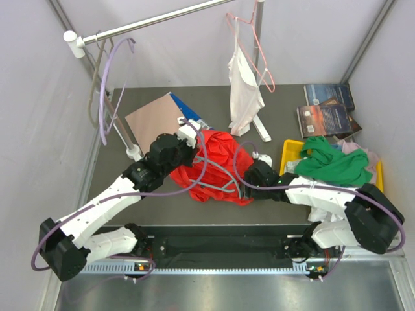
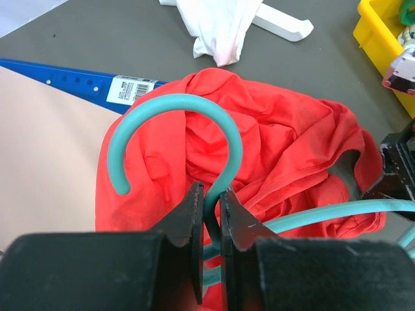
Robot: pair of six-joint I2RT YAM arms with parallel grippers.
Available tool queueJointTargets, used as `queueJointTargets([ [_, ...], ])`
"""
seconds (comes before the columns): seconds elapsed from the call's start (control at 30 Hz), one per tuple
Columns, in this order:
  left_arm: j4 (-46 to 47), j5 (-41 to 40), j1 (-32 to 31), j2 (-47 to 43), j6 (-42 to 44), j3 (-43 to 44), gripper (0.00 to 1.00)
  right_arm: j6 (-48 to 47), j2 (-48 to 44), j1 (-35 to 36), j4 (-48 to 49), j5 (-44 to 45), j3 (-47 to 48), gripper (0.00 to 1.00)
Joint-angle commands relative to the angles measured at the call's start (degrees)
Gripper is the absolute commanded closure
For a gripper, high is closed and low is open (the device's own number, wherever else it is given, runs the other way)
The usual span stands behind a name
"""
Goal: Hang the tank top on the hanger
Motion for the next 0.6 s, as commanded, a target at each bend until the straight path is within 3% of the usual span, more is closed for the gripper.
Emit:
queueJointTargets([
  [0.0, 3.5, -0.6, -0.4, -1.2, 1.1, 0.2, 1.0, 1.0, 2.2, -1.5, 5.3, 0.8, 0.0, 0.43],
  [0.03, 3.5, -0.6, -0.3, -1.1, 1.1, 0.1, 1.0, 1.0, 3.2, -1.5, 5.5, 1.4, 0.0, 0.47],
  [0.07, 3.5, -0.6, -0.3, -1.1, 1.1, 0.1, 1.0, 0.9, 3.7, -1.5, 5.7, 1.8, 0.1, 0.6],
  [0.13, 3.5, -0.6, -0.4, -0.9, 1.1, 0.0, 1.0, 0.9, 4.9, -1.7, 6.6, 2.0, -0.1, 0.75],
  [0.17, 3.4, -0.7, -0.4, -0.9, 1.2, 0.0, 1.0, 0.9, 5.1, -1.8, 6.9, 2.1, -0.1, 0.93],
  [0.2, 3.5, -0.9, -0.4, -0.7, 1.4, 0.0, 1.0, 0.5, 5.2, -1.9, 6.9, 1.9, -0.1, 1.0],
  [0.3, 2.8, -4.7, -0.9, 0.2, 3.0, 0.2, 1.0, -0.4, 3.1, -1.8, 5.6, 1.3, 0.3, 1.0],
  [0.4, 1.7, -12.0, -1.0, 1.2, 3.5, 1.3, 1.0, -1.1, -2.4, -1.8, 2.7, -0.3, 0.4, 1.0],
  [0.57, 2.5, -16.5, -1.0, 2.0, -0.1, 2.4, 1.0, -1.9, -14.2, -1.8, -5.1, -5.6, 1.6, 1.0],
])
